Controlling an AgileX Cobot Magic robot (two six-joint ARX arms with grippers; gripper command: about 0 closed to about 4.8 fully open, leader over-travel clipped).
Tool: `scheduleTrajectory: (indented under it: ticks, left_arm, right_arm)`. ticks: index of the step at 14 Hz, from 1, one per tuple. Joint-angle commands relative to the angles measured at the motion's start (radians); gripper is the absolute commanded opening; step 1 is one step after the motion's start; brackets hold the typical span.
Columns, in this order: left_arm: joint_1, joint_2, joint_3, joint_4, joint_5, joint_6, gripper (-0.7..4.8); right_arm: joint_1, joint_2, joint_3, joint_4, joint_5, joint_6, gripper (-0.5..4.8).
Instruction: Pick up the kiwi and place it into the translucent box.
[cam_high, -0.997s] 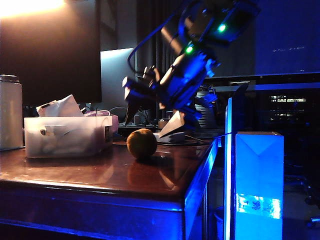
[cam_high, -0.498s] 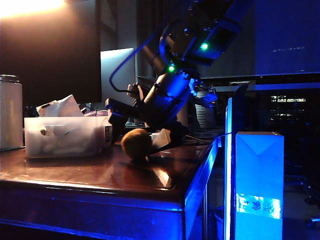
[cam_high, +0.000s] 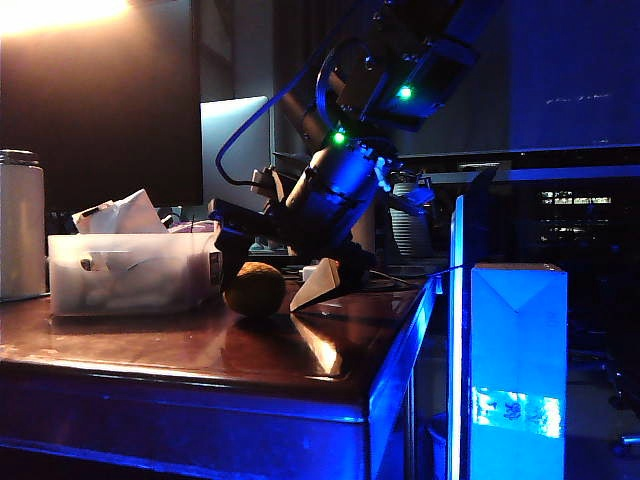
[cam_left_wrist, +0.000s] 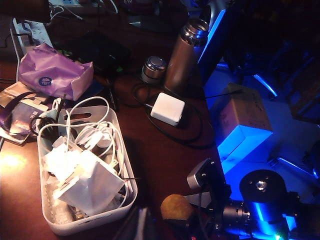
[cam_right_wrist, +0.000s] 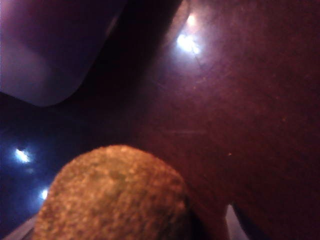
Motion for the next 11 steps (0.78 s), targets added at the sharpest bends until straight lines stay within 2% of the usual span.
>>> scheduleTrajectory:
  ticks: [1, 6, 11]
  left_arm:
    - [-0.001, -0.003, 0.005, 0.006, 0.005, 0.001, -0.03]
    - [-0.001, -0.003, 0.005, -0.001, 0.005, 0.001, -0.03]
    - [-0.001, -0.003, 0.005, -0.002, 0.006, 0.001, -0.03]
  right_arm:
    - [0.0, 0.005, -0.004, -0.042, -0.005, 0.006, 3.09]
    - [-0.002, -0.008, 0.031, -0.007, -0.027, -0.032, 3.1]
    - [-0.002, -0.003, 0.313, -0.013, -0.023, -0.171, 3.1]
